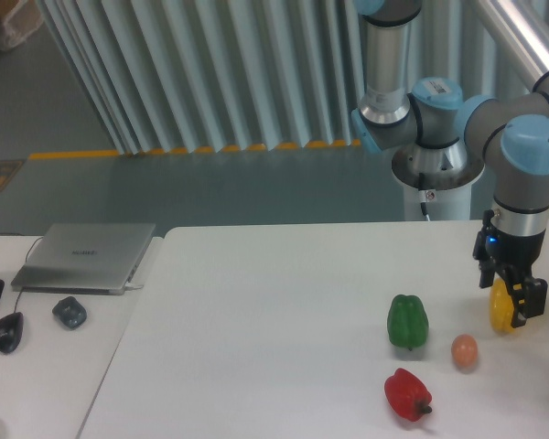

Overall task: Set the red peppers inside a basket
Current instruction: 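Move the gripper away from the yellow pepper toward the red pepper, then lower the open gripper down over the red bell pepper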

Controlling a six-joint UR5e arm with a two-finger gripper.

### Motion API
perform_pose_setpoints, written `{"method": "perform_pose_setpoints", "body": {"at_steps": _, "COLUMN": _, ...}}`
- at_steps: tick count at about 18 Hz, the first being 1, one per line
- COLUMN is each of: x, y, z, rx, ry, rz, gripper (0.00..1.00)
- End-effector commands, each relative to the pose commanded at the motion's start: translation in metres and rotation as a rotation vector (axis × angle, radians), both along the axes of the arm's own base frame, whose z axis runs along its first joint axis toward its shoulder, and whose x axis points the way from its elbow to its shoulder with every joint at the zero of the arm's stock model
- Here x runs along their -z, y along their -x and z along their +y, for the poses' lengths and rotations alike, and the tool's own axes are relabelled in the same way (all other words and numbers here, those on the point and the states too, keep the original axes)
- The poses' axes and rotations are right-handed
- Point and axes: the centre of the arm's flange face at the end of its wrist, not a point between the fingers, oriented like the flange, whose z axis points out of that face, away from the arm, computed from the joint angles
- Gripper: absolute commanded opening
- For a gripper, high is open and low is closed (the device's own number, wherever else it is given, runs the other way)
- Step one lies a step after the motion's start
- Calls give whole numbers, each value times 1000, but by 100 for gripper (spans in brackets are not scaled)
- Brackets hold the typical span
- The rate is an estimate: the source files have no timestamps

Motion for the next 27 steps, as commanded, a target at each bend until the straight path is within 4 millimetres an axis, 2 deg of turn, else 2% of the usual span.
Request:
{"method": "perform_pose_setpoints", "body": {"at_steps": 4, "x": -13, "y": 4, "z": 10, "rx": -200, "ry": -33, "rz": -47, "gripper": 100}}
{"method": "perform_pose_setpoints", "body": {"at_steps": 5, "x": -10, "y": 5, "z": 14, "rx": -281, "ry": -42, "rz": -82, "gripper": 100}}
{"method": "perform_pose_setpoints", "body": {"at_steps": 8, "x": -9, "y": -4, "z": 29, "rx": -340, "ry": -73, "rz": -85, "gripper": 100}}
{"method": "perform_pose_setpoints", "body": {"at_steps": 10, "x": -4, "y": -5, "z": 42, "rx": -509, "ry": -126, "rz": -110, "gripper": 100}}
{"method": "perform_pose_setpoints", "body": {"at_steps": 14, "x": 0, "y": -18, "z": 56, "rx": -711, "ry": -135, "rz": -178, "gripper": 100}}
{"method": "perform_pose_setpoints", "body": {"at_steps": 18, "x": 13, "y": -33, "z": 74, "rx": -787, "ry": -114, "rz": -215, "gripper": 100}}
{"method": "perform_pose_setpoints", "body": {"at_steps": 20, "x": 21, "y": -48, "z": 86, "rx": -776, "ry": -97, "rz": -227, "gripper": 100}}
{"method": "perform_pose_setpoints", "body": {"at_steps": 22, "x": 36, "y": -54, "z": 96, "rx": -767, "ry": -74, "rz": -235, "gripper": 100}}
{"method": "perform_pose_setpoints", "body": {"at_steps": 24, "x": 37, "y": -63, "z": 103, "rx": -755, "ry": -72, "rz": -241, "gripper": 100}}
{"method": "perform_pose_setpoints", "body": {"at_steps": 27, "x": 68, "y": -76, "z": 124, "rx": -719, "ry": -29, "rz": -253, "gripper": 100}}
